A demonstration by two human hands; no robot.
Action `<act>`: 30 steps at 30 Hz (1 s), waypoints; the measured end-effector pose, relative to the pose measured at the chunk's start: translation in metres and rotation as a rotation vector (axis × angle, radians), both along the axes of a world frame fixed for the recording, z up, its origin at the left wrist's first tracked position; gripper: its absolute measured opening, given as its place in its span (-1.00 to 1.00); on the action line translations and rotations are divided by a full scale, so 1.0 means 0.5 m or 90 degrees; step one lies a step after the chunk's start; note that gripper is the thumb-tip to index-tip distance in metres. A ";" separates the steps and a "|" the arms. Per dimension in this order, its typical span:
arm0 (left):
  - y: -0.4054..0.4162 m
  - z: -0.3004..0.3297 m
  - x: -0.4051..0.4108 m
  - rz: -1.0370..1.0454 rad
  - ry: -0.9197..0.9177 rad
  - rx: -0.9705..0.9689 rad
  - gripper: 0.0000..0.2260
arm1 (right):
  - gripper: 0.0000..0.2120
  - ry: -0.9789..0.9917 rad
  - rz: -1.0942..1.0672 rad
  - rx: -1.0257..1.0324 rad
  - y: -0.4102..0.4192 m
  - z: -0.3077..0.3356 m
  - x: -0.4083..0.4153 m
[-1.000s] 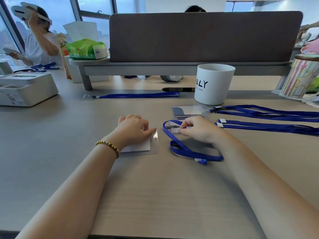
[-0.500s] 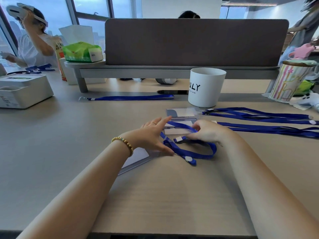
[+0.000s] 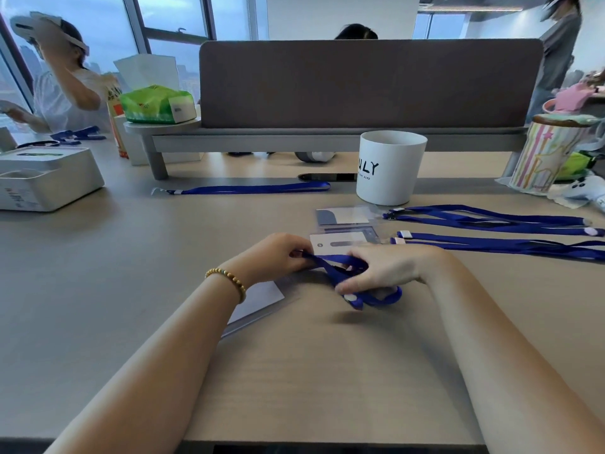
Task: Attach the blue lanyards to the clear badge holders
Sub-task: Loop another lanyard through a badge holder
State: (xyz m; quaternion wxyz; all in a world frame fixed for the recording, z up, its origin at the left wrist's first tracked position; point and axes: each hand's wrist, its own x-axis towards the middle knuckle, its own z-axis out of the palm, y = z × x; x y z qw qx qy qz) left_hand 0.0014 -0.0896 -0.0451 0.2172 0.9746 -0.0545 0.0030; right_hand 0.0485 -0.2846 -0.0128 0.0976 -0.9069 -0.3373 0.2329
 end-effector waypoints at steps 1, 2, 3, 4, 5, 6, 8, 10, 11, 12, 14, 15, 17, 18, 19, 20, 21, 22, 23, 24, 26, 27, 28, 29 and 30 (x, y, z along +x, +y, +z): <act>0.000 0.003 0.001 0.008 -0.001 -0.016 -0.84 | -0.55 -0.048 0.018 -0.033 0.005 -0.004 -0.007; 0.000 0.007 0.002 0.018 -0.002 -0.032 -0.85 | -0.61 -0.094 0.037 -0.057 0.013 -0.010 -0.011; 0.001 0.012 0.002 0.027 -0.003 -0.045 -0.88 | -0.70 -0.117 0.054 -0.064 0.020 -0.014 -0.015; 0.001 0.018 0.002 0.032 -0.003 -0.054 -0.90 | -0.79 -0.122 0.068 -0.056 0.027 -0.019 -0.016; 0.002 0.025 0.002 0.033 0.003 -0.062 -0.93 | -0.85 -0.114 0.075 -0.037 0.032 -0.022 -0.017; 0.001 0.031 0.000 0.032 0.018 -0.082 -0.94 | -0.87 -0.095 0.069 -0.005 0.035 -0.023 -0.018; -0.003 0.045 -0.007 0.038 0.065 -0.177 -0.96 | -0.85 -0.042 0.022 0.096 0.032 -0.019 -0.016; -0.010 0.062 -0.013 0.066 0.092 -0.271 -0.92 | -0.84 0.019 -0.025 0.215 0.029 -0.012 -0.016; -0.014 0.071 -0.013 0.083 0.092 -0.305 -0.85 | -0.82 0.034 -0.041 0.267 0.028 -0.007 -0.015; -0.017 0.081 -0.012 0.095 0.089 -0.335 -0.74 | -0.81 0.039 -0.052 0.311 0.027 0.000 -0.012; -0.022 0.102 -0.003 0.086 0.077 -0.350 -0.49 | -0.79 0.036 -0.067 0.367 0.022 0.014 -0.001; -0.025 0.115 0.004 0.069 0.075 -0.339 -0.41 | -0.79 0.036 -0.069 0.382 0.019 0.024 0.007; -0.030 0.142 0.021 0.040 0.078 -0.320 -0.47 | -0.83 0.025 -0.073 0.404 0.013 0.043 0.031; -0.033 0.156 0.033 0.030 0.082 -0.325 -0.56 | -0.85 0.012 -0.080 0.415 0.010 0.054 0.048; -0.036 0.168 0.049 0.024 0.085 -0.346 -0.64 | -0.86 0.001 -0.092 0.422 0.007 0.064 0.069; -0.040 0.179 0.068 0.022 0.086 -0.379 -0.70 | -0.86 -0.006 -0.109 0.428 0.004 0.074 0.093; -0.045 0.189 0.093 0.023 0.081 -0.411 -0.73 | -0.86 -0.010 -0.128 0.431 0.001 0.085 0.118; -0.050 0.198 0.118 0.027 0.071 -0.433 -0.75 | -0.85 -0.009 -0.147 0.436 -0.002 0.096 0.142; -0.055 0.206 0.146 0.033 0.058 -0.446 -0.79 | -0.82 -0.008 -0.160 0.444 -0.005 0.107 0.167; -0.061 0.214 0.174 0.037 0.048 -0.458 -0.84 | -0.78 -0.005 -0.168 0.459 -0.008 0.119 0.191; -0.071 0.226 0.234 0.037 0.030 -0.486 -0.90 | -0.75 0.003 -0.191 0.498 -0.014 0.141 0.240; -0.078 0.232 0.263 0.040 0.016 -0.498 -0.91 | -0.76 0.009 -0.213 0.523 -0.018 0.150 0.264; -0.084 0.239 0.289 0.050 -0.001 -0.513 -0.89 | -0.78 0.021 -0.241 0.554 -0.021 0.160 0.288; -0.090 0.245 0.314 0.065 -0.018 -0.529 -0.86 | -0.81 0.040 -0.268 0.587 -0.025 0.170 0.312; -0.096 0.251 0.337 0.083 -0.032 -0.547 -0.83 | -0.84 0.066 -0.297 0.619 -0.028 0.179 0.335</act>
